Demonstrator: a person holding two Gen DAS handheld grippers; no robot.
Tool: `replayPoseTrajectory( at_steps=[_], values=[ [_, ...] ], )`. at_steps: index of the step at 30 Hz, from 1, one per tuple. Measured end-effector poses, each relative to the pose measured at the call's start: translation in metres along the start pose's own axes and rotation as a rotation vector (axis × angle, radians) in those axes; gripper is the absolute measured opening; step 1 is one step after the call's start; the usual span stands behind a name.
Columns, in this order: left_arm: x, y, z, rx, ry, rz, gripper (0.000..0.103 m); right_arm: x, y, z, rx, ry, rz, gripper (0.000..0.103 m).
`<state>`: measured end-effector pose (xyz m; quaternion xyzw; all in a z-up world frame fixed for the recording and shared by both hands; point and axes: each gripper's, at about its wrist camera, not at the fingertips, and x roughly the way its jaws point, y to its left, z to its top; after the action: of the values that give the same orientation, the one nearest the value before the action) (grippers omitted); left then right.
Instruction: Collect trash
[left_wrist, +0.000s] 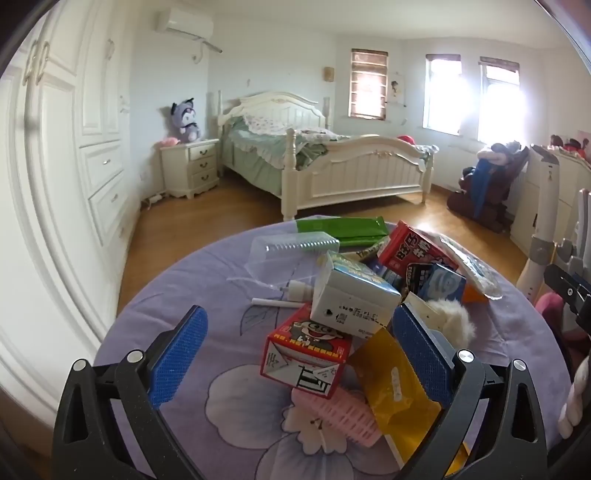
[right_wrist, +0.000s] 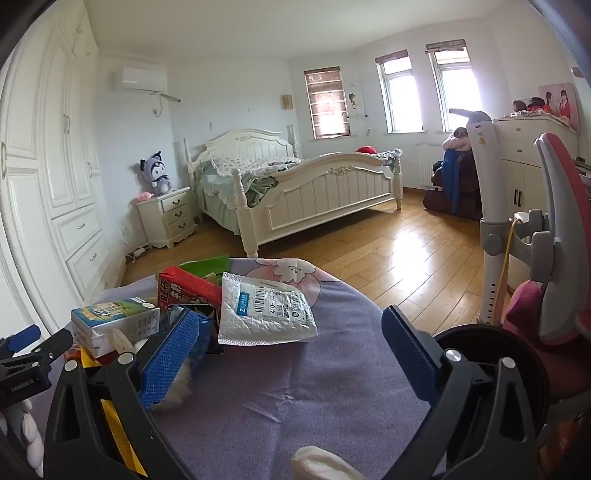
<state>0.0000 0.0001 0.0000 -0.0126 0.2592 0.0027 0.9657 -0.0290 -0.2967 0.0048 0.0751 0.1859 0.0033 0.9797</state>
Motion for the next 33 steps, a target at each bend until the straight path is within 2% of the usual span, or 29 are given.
replayPoseTrajectory(
  at_steps=[33],
  values=[
    [0.0073,0.0004,-0.0033,-0.013,0.002,0.000,0.099,-0.0001,-0.0021,0.0005,0.007,-0.001,0.004,0.098]
  ],
)
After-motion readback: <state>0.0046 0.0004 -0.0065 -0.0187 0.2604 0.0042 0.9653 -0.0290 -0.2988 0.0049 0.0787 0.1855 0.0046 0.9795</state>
